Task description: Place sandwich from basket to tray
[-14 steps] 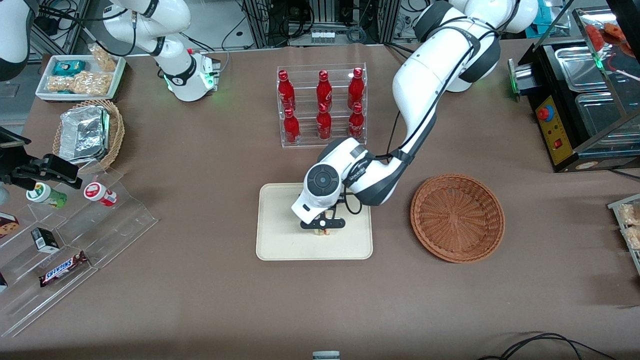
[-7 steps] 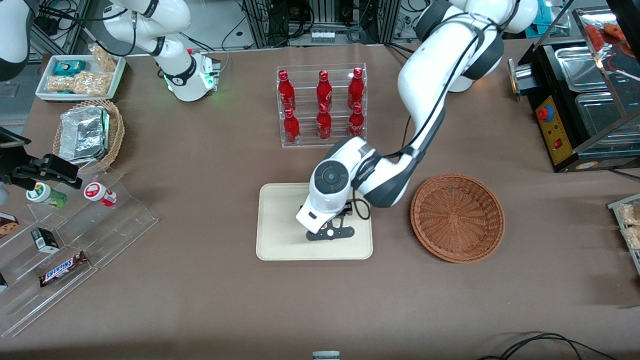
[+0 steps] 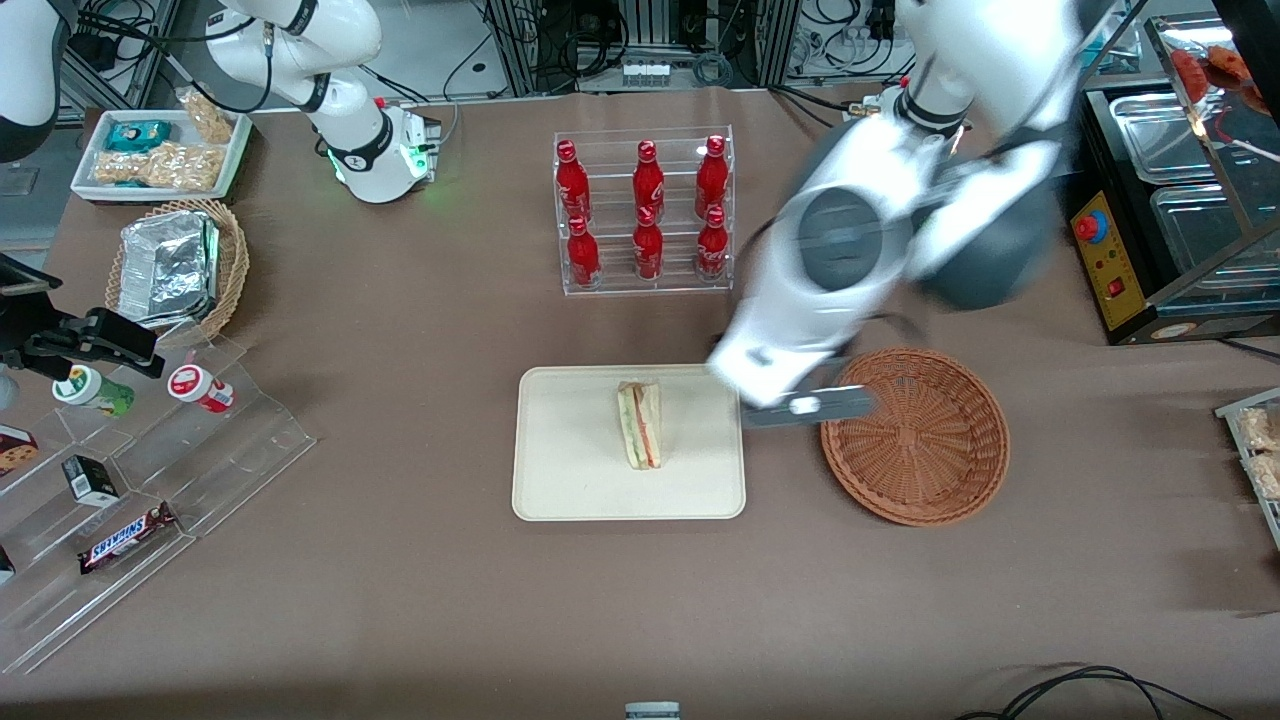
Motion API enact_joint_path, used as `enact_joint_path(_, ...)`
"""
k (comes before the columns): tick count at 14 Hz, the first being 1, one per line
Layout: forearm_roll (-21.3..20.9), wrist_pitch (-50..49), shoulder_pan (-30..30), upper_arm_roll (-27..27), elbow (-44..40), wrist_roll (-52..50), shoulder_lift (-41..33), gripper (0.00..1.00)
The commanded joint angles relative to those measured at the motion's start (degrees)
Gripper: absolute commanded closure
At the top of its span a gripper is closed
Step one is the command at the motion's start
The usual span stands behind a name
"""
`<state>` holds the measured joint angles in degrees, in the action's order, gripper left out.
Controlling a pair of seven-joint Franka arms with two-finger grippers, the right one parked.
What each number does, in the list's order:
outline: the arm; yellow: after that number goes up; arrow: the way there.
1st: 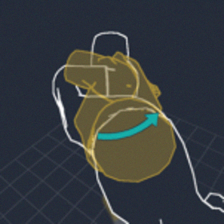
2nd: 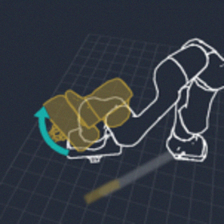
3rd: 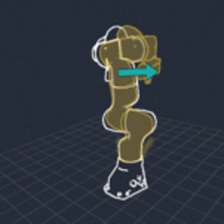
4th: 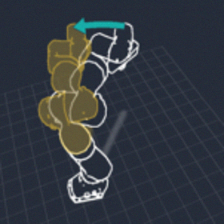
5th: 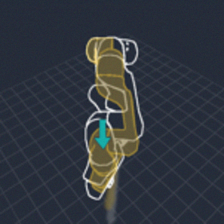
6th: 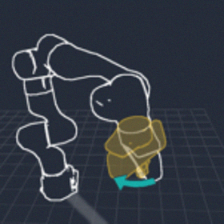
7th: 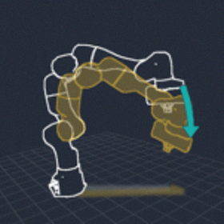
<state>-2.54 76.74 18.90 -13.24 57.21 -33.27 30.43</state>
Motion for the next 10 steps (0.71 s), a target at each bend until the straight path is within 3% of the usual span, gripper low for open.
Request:
enact_joint_path(1,2.54,-5.0,-10.44,-0.29,10.62,10.83,-10.8,0.0)
enact_joint_path(6,-1.23,-5.99,-21.08,-0.03,20.19,13.41,-20.56,0.0)
enact_joint_path(10,-0.36,-5.37,-25.84,-0.03,25.92,19.9,-25.23,0.0)
